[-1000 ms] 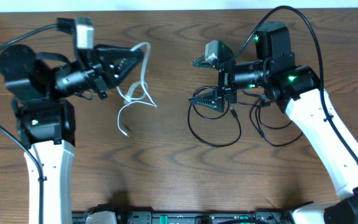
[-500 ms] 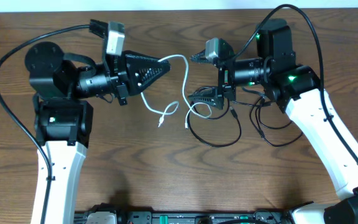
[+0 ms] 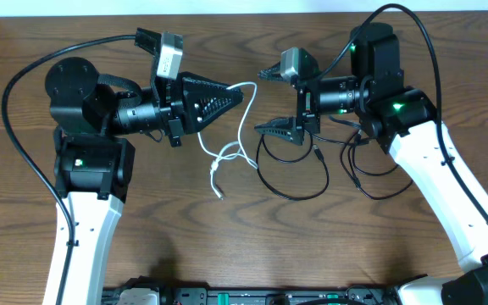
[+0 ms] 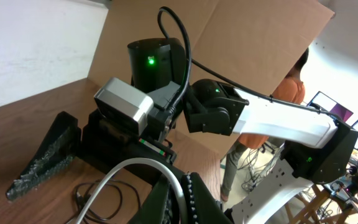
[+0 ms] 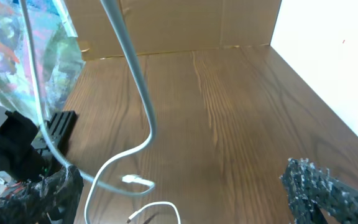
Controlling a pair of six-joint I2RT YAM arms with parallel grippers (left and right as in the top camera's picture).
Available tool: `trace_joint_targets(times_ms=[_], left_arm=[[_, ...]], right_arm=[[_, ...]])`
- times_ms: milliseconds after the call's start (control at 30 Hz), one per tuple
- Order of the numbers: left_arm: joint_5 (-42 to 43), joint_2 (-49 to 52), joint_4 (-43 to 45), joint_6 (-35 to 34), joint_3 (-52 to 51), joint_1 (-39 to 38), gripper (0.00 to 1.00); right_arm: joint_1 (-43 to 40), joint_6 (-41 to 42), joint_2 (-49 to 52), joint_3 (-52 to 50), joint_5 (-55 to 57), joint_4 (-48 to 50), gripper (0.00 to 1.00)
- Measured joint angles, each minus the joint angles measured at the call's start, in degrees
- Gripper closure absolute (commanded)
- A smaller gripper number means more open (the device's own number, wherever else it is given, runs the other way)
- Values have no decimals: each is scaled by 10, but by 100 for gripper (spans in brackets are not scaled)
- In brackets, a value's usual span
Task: Untangle cables
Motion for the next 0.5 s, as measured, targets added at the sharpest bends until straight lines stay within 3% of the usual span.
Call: trace_joint_targets(times_ms=[333, 433, 500], left_arm=[[0, 0, 2, -2, 0, -4, 92], [0, 0, 12, -1, 0, -16, 92], [0, 0, 19, -2, 0, -25, 92]], right_arm=[[3, 42, 0, 0, -26, 61, 6], [12, 47, 0, 0, -26, 70, 20], [19, 50, 0, 0, -24, 72, 52]])
